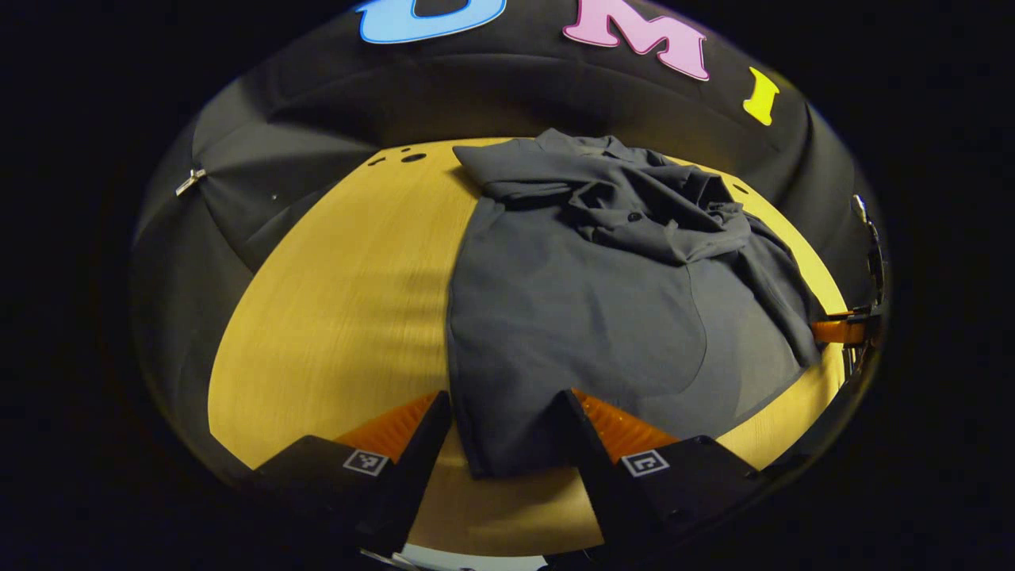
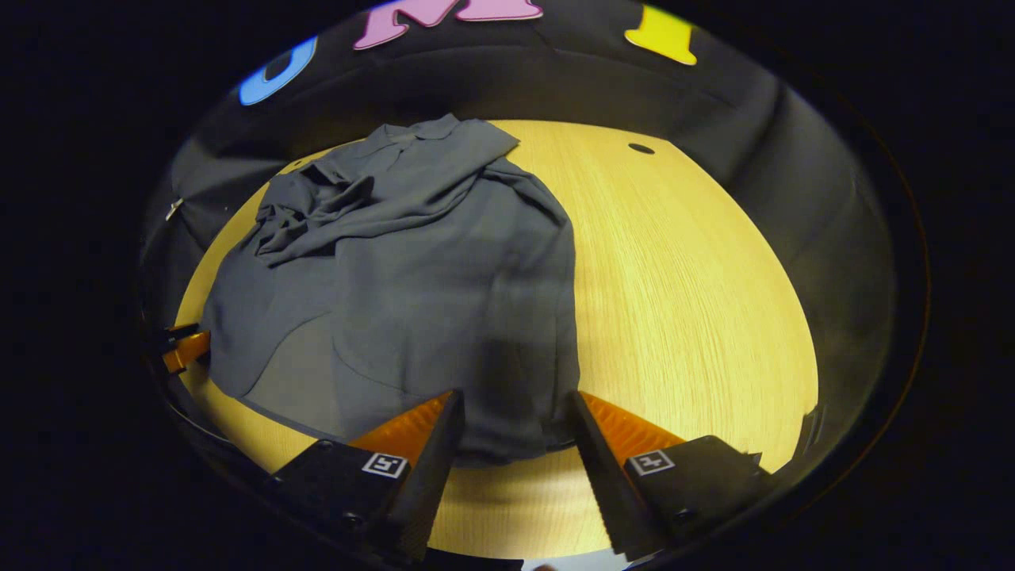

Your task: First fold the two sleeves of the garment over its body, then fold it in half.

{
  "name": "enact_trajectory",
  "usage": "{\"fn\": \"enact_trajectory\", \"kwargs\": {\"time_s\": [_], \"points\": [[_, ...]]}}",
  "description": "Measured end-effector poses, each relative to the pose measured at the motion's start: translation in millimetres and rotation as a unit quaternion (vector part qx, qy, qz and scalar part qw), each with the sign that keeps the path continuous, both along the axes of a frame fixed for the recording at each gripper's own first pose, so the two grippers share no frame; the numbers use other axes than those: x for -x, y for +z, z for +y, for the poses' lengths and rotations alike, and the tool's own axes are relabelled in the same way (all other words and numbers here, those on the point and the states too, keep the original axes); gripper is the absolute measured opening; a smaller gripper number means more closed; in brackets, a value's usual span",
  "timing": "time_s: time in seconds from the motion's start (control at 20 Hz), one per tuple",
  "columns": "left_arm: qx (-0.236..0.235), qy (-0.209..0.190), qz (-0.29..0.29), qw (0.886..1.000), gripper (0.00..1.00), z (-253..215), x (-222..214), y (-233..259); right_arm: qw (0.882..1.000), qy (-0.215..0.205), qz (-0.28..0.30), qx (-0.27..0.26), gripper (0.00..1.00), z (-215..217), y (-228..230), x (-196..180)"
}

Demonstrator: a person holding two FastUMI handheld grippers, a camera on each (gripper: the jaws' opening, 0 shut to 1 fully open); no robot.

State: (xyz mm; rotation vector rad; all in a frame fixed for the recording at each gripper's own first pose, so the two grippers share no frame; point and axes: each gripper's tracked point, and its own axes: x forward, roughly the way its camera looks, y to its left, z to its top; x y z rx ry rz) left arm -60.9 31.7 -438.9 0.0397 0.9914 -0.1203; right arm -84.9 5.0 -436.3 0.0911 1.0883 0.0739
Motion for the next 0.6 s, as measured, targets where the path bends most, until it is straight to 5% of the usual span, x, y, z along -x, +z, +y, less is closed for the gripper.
{"fn": "enact_trajectory", "kwargs": {"time_s": [0.15, 0.25, 0.6], "points": [[0.002, -0.025, 0.005, 1.0, 0.24, -16.5, -6.8, -0.2, 0.999, 0.021, 0.003, -0.04, 0.39, 17.9, -3.9, -6.4], [0.009, -0.02, 0.014, 1.0, 0.09, -15.2, -12.5, -1.3, 0.998, -0.008, 0.017, -0.065, 0.07, 13.5, -2.3, -6.4], [0.068, -0.018, 0.047, 0.996, 0.06, -14.4, 12.4, 19.3, 0.996, -0.008, -0.009, -0.093, 0.05, 18.0, 36.3, 5.8]]}}
